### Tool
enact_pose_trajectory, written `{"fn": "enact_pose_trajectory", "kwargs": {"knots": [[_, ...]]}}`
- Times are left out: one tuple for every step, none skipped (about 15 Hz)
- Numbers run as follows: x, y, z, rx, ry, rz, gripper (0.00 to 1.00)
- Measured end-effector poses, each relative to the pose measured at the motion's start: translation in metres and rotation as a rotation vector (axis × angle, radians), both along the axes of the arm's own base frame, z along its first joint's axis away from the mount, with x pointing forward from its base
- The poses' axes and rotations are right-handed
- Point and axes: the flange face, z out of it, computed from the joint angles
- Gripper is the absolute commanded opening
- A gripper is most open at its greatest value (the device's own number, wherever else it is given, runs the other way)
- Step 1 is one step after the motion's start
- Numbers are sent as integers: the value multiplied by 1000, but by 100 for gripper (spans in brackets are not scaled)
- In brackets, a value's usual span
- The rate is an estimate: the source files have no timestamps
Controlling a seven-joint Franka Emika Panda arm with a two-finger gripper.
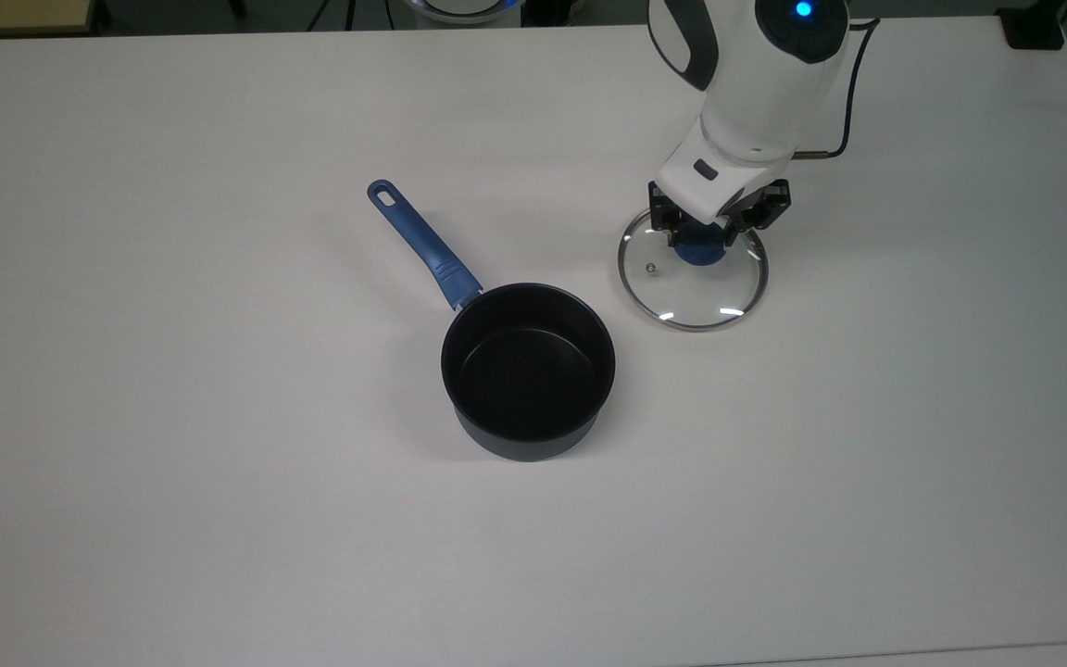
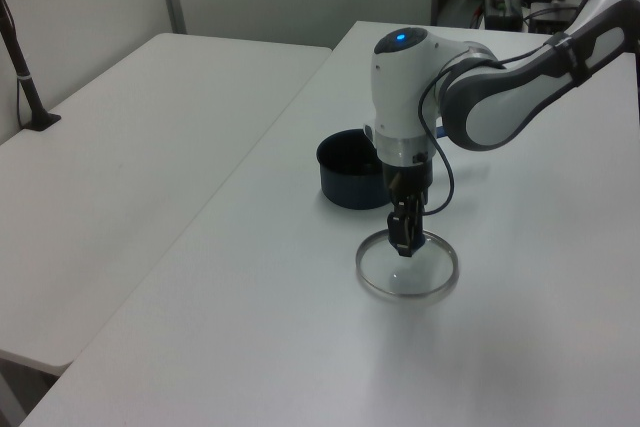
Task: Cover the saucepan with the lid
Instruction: 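Lift the glass lid and carry it over the saucepan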
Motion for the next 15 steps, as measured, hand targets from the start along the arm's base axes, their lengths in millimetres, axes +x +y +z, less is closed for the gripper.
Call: {"fn": "enact_pose_trajectory", "kwargs": {"knots": [[4, 0, 8, 7, -16, -2, 35], [8, -1, 20, 15, -35, -7, 35], [14, -7, 42, 19, -51, -17, 35], [20, -21, 68, 11, -50, -34, 35], [25, -33, 86, 4, -49, -45, 35], [31, -48, 103, -2, -48, -57, 35], [37, -64, 117, -4, -51, -72, 35], [43, -79, 129, -3, -60, -90, 35], [49, -92, 138, 0, -71, -110, 35], [55, -105, 144, 3, -83, -128, 35], [60, -117, 148, 5, -91, -147, 35], [65, -128, 150, 6, -97, -165, 35], [73, -144, 151, 4, -103, -192, 35], [77, -154, 150, 1, -105, -208, 35], [83, -164, 147, -2, -104, -225, 35]]}}
